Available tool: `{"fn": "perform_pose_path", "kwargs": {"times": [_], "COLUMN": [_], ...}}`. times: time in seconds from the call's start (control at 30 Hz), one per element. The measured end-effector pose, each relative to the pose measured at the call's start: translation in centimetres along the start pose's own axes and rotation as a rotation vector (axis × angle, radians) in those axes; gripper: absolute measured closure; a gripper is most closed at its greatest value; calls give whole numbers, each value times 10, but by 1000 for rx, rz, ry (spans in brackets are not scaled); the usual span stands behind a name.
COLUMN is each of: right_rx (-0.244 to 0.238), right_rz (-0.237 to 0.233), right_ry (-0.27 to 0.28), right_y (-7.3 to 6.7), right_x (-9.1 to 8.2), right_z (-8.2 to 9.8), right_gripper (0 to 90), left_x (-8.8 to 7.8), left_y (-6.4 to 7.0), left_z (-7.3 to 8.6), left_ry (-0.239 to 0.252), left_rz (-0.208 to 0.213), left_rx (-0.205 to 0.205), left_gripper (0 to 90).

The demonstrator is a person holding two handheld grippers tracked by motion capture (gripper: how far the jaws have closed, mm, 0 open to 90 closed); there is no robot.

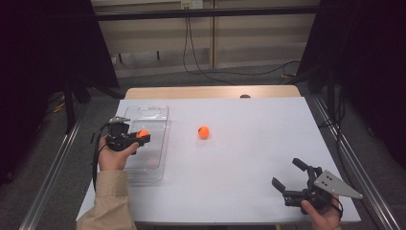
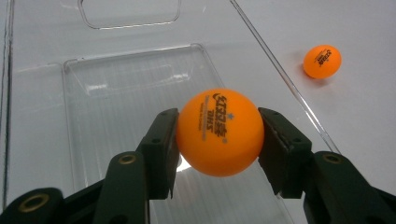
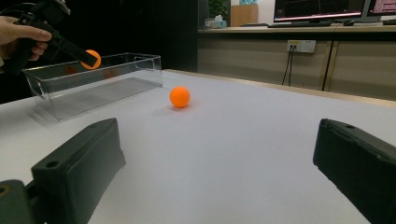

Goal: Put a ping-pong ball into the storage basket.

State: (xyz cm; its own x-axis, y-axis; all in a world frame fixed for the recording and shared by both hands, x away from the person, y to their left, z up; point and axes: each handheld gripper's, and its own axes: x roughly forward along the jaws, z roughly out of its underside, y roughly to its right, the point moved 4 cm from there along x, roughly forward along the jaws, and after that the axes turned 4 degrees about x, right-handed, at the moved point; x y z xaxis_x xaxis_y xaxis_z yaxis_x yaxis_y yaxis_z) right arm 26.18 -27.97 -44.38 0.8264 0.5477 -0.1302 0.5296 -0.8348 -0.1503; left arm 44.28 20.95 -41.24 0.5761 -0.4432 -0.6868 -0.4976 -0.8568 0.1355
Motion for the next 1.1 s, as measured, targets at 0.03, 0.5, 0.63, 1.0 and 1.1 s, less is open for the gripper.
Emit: {"fn": "perform_pose_path", "kwargs": {"times": [0.03, 0.5, 0.63, 1.0, 1.1], "right_rx": [0, -2, -2, -2, -3], "right_rz": [0, 0, 0, -2, -1], "right_ry": [0, 1, 1, 1, 1], "right_y": [0, 0, 0, 0, 0], "right_x": [0, 0, 0, 0, 0], "right_z": [0, 0, 0, 0, 0], "right_gripper": [7, 7, 7, 7, 7], "left_x": [0, 4, 4, 1, 0], "left_y": [0, -4, -5, -1, 1], "left_z": [0, 3, 3, 0, 0], "left_ry": [0, -25, -24, 8, 7], "left_rz": [-4, -34, -44, -35, -38], "left_rx": [1, 11, 8, 2, 5], "left_gripper": [506, 503, 504, 413, 370]}}
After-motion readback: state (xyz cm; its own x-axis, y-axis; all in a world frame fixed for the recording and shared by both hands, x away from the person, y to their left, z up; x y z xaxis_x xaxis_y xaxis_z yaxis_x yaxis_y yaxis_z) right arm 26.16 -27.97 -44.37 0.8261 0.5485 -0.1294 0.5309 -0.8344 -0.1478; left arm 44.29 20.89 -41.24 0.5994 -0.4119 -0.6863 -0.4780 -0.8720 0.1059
